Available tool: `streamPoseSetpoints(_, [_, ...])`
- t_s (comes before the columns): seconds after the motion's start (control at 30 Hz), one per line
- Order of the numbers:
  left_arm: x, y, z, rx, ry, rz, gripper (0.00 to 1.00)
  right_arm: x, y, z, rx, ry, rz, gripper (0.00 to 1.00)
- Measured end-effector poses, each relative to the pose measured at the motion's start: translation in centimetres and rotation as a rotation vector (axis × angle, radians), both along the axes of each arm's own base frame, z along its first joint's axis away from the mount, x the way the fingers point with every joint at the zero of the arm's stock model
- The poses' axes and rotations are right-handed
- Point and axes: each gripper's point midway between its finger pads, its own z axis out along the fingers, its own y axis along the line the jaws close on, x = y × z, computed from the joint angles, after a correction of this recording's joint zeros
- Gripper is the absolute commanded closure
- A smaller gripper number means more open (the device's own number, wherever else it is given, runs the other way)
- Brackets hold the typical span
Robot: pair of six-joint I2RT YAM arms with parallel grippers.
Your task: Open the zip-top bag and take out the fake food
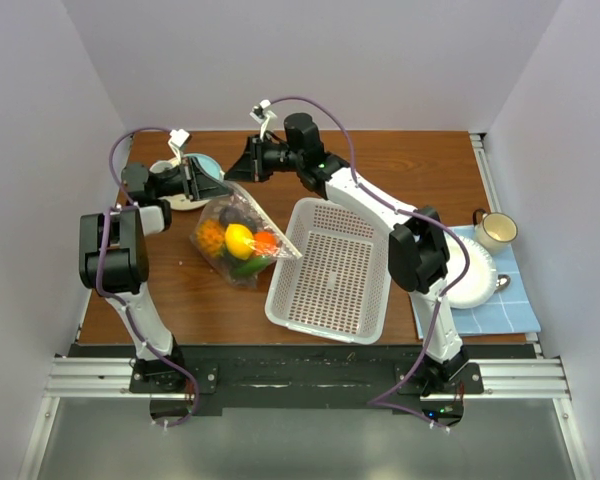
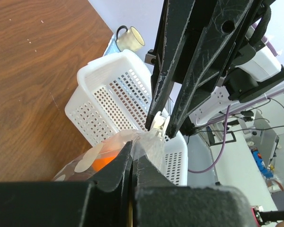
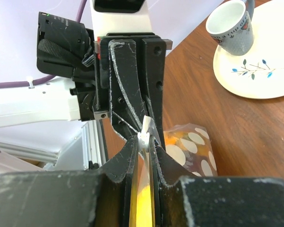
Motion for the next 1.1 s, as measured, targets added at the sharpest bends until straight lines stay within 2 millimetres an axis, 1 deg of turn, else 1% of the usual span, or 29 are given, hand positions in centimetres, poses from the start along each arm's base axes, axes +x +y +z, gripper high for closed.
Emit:
streamPoseSetpoints(0.1, [0.0,0.0,0.1,0.003,-0.003,-0.006,1.0,0.0,0.0,-0.4,-0.001,-0.003,0.0,1.0])
streamPoseSetpoints(0.23, [0.0,0.0,-0.2,0.006,0.002,-0.015,1.0,-0.2,-0.5,-1.6,-0.019,0.005,-0.003,1.0])
streamPoseSetpoints(0.33, [0.0,0.1,-0.3,0.007,0.01,-0.019,1.0,-0.6,-1.3,-3.0,-0.049,0.015,-0.009,1.0])
streamPoseSetpoints(0.43, [-0.1,0.1,-0.3,0.008,0.011,-0.021,1.0,-1.2,-2.2,-3.7,-0.074,0.013,-0.014,1.0])
streamPoseSetpoints(0.53, [0.0,0.4,-0.4,0.009,0.011,-0.015,1.0,-2.0,-3.2,-3.7,-0.091,0.006,-0.025,1.0])
streamPoseSetpoints(0.6, [0.1,0.7,-0.4,0.008,0.011,-0.007,1.0,-2.5,-3.6,-3.3,-0.089,0.0,-0.025,1.0])
streamPoseSetpoints(0.8, [0.2,0.9,-0.3,0.008,0.011,0.001,1.0,-2.6,-3.5,-2.9,-0.076,0.0,-0.025,1.0])
streamPoseSetpoints(0.9, [0.3,1.3,-0.2,0.009,0.007,0.008,1.0,-2.8,-3.6,-3.2,-0.078,-0.002,-0.026,1.0])
streamPoseSetpoints(0.97, [0.6,1.8,0.0,0.013,0.003,0.011,1.0,-3.7,-4.4,-4.1,-0.098,0.012,-0.027,1.0])
streamPoseSetpoints(1.07, [1.6,2.9,0.5,0.017,-0.008,0.03,1.0,-5.9,-6.5,-5.8,-0.148,0.037,-0.038,1.0])
streamPoseSetpoints(1.1, [1.9,3.3,0.6,0.019,-0.014,0.039,1.0,-6.7,-7.1,-6.0,-0.162,0.037,-0.04,1.0])
